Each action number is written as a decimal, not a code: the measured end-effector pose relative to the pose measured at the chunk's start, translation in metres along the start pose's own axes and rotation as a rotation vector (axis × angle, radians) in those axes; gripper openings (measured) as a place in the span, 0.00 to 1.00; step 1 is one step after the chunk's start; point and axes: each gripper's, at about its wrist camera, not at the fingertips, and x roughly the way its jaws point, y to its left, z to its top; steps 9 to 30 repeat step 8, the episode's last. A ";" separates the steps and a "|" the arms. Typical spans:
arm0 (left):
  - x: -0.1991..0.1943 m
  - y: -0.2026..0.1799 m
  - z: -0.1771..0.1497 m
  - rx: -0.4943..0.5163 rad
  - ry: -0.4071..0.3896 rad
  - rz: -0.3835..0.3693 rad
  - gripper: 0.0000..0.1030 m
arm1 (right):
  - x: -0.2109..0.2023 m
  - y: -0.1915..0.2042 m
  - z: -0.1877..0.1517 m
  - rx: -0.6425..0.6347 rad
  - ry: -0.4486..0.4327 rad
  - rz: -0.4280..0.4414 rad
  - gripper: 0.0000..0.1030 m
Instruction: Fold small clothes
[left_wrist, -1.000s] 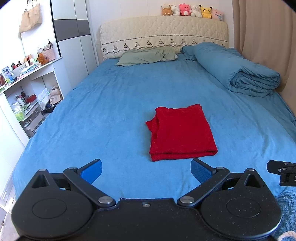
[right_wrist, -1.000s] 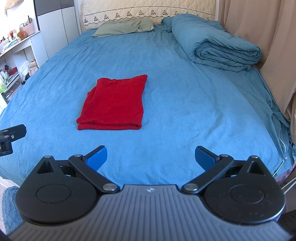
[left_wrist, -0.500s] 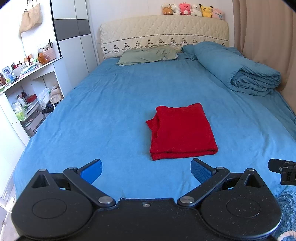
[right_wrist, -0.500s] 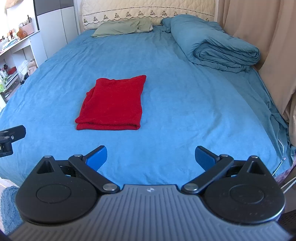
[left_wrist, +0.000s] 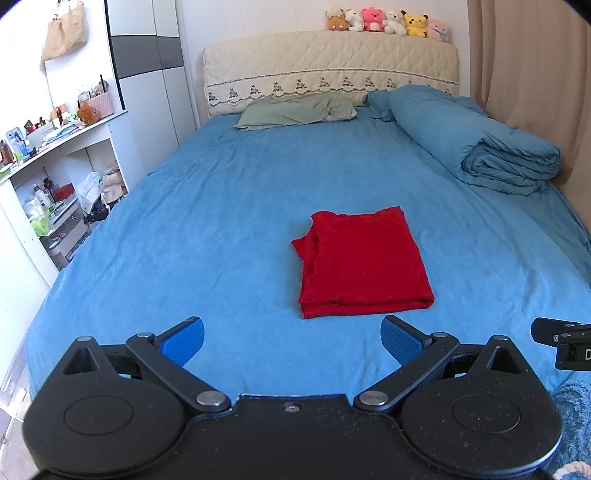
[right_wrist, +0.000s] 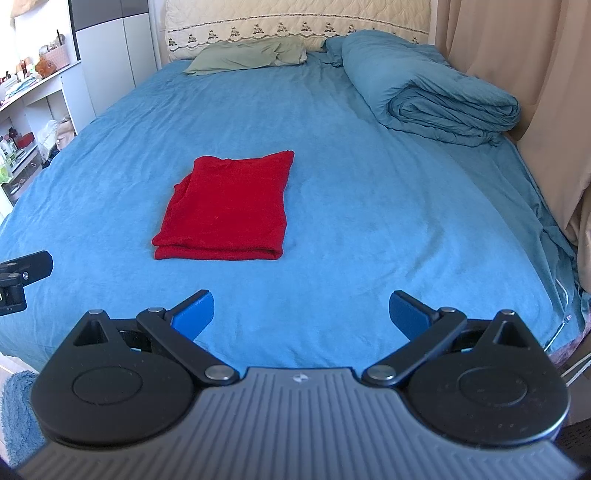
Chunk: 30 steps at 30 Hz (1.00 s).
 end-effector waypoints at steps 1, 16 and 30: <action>0.000 0.000 0.000 -0.003 0.000 -0.003 1.00 | 0.000 0.000 0.000 0.000 0.000 0.000 1.00; 0.001 0.003 -0.001 -0.012 -0.007 -0.013 1.00 | 0.001 0.002 0.001 0.003 0.004 0.000 1.00; 0.001 0.003 -0.001 -0.012 -0.007 -0.013 1.00 | 0.001 0.002 0.001 0.003 0.004 0.000 1.00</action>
